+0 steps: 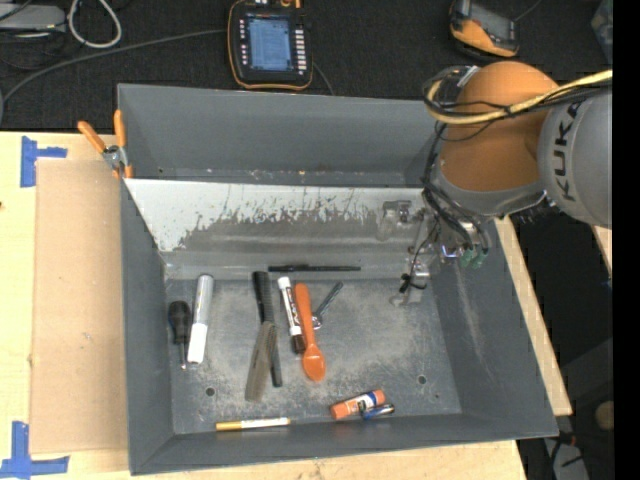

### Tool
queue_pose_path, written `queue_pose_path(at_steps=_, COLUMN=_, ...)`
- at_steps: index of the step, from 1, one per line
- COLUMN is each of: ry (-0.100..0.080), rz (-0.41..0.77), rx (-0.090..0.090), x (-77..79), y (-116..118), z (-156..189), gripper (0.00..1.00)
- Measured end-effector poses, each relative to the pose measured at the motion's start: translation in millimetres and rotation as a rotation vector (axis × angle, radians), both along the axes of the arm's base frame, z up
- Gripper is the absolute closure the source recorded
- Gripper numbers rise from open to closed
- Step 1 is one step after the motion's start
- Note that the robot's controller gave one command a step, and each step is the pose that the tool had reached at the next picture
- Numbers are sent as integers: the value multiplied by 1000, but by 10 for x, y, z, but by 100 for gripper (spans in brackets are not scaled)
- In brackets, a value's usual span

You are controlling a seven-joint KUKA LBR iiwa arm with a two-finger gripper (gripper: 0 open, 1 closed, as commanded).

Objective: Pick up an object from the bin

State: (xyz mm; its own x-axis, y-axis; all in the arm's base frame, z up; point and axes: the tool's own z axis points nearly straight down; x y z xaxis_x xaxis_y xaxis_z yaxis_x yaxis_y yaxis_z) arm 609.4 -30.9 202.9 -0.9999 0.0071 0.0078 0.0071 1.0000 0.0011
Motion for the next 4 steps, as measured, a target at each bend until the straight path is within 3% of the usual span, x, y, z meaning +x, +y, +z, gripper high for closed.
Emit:
queue_pose_path(at_steps=1, ry=-7, rz=1, rx=0, x=11, y=2, z=49, gripper=0)
queue_pose_path(at_steps=2, ry=-7, rz=311, rx=1, x=88, y=136, z=-957, gripper=0)
queue_pose_path(at_steps=3, ry=-13, rz=581, rx=1, x=131, y=228, z=-630, gripper=0)
queue_pose_path(at_steps=4, ry=0, rz=874, rx=11, x=108, y=311, z=-1053, gripper=0)
